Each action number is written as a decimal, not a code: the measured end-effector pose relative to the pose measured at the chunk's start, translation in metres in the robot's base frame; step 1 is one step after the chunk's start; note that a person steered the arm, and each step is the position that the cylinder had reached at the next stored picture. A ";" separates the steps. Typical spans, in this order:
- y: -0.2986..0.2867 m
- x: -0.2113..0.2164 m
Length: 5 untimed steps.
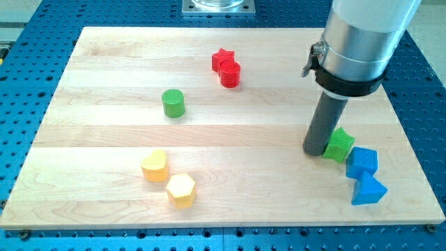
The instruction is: Place the green star above the cube
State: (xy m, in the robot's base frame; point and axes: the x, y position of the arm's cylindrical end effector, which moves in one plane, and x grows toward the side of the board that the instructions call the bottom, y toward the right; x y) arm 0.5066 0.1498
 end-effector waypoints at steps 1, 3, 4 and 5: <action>0.005 -0.011; 0.065 -0.033; 0.136 -0.031; 0.178 0.029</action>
